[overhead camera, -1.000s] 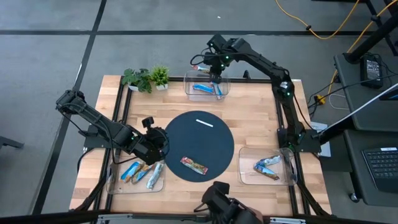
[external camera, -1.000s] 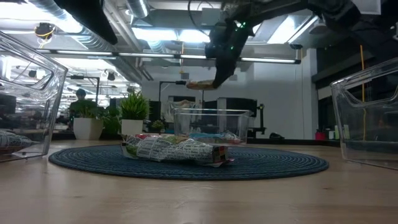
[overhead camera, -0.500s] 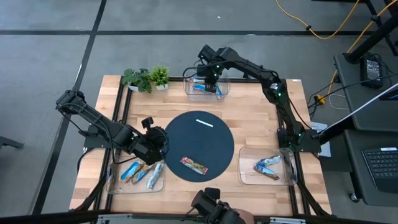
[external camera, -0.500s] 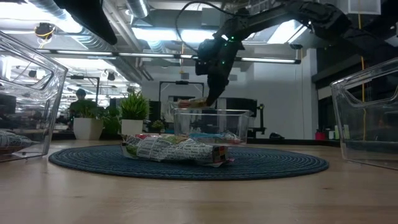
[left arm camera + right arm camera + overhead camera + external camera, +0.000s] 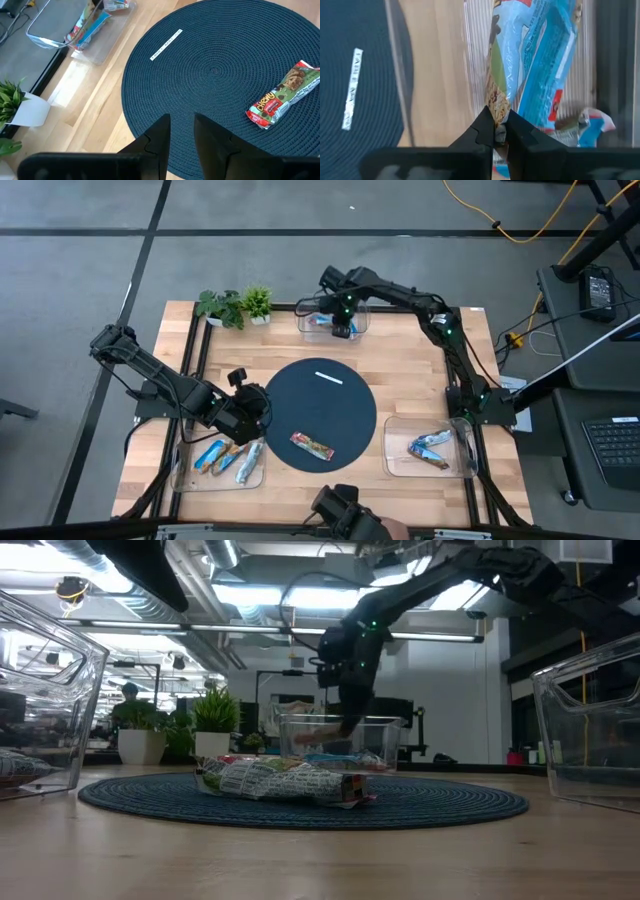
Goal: Pick and place Granola Bars by type
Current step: Put the red granola bar into the top transparent bin
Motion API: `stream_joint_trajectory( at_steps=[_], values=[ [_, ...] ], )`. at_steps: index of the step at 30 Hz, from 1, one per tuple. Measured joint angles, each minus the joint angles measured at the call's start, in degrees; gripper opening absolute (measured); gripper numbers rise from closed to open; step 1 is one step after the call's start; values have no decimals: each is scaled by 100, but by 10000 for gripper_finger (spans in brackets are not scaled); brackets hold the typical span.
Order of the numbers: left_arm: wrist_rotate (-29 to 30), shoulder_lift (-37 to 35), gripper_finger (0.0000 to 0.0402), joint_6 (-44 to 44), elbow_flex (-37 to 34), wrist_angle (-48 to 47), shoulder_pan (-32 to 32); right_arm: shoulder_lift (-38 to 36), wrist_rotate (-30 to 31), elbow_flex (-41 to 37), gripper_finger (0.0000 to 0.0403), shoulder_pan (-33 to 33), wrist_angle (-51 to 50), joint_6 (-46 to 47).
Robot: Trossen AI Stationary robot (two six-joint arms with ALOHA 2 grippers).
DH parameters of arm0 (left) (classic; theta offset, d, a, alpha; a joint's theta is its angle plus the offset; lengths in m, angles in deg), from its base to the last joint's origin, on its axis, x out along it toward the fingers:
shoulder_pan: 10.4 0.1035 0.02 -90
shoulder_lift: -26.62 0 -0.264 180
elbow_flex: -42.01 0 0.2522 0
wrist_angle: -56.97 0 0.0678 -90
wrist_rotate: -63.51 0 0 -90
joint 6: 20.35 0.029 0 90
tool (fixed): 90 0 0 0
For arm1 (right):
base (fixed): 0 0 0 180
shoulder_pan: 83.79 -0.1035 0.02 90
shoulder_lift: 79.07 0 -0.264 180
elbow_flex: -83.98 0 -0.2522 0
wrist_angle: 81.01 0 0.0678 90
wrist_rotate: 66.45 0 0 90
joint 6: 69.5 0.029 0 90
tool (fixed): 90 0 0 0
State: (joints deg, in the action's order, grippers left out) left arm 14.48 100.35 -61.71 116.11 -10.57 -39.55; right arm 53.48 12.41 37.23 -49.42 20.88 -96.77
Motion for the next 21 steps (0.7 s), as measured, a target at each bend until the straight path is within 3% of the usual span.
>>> stream_joint_trajectory(
  at_steps=[21],
  values=[
    [4, 1, 77, 13, 0, 0, 1, 0, -399, -276, 30, 152, 441, -5]
  ],
)
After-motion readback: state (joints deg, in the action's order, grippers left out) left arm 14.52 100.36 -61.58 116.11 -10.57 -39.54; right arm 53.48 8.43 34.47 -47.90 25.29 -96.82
